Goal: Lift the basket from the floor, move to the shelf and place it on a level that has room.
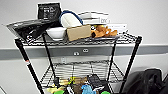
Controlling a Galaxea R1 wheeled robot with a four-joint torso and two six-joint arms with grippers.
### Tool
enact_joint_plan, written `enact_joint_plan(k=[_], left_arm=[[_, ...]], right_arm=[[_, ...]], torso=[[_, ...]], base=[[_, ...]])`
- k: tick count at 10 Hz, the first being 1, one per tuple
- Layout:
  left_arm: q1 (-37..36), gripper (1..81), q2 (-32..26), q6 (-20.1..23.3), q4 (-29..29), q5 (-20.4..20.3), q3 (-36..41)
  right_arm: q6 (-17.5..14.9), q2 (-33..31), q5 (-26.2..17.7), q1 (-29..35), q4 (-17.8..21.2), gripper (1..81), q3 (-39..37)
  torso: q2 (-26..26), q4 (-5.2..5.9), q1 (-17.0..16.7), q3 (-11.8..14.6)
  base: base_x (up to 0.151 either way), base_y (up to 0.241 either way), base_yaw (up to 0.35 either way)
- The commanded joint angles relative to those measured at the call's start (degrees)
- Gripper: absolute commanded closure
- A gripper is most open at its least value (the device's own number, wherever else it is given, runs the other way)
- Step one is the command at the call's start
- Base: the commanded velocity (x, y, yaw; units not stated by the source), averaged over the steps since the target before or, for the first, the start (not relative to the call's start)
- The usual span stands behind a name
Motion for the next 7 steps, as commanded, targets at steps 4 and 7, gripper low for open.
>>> enact_joint_plan(k=[4,7], left_arm=[[-8.4,81.1,-7.3,-0.1,3.0,0.9,15.8],[-10.7,81.1,-10.9,-0.2,3.0,-0.8,21.6]], right_arm=[[0.6,-6.9,1.7,9.2,1.3,81.1,15.2],[0.7,-10.1,2.7,11.4,1.5,81.1,21.0]], torso=[[0.0,0.0,0.0,0.0],[0.0,0.0,0.0,0.0]], base=[[0.0,0.0,0.0],[0.0,0.0,0.0]])
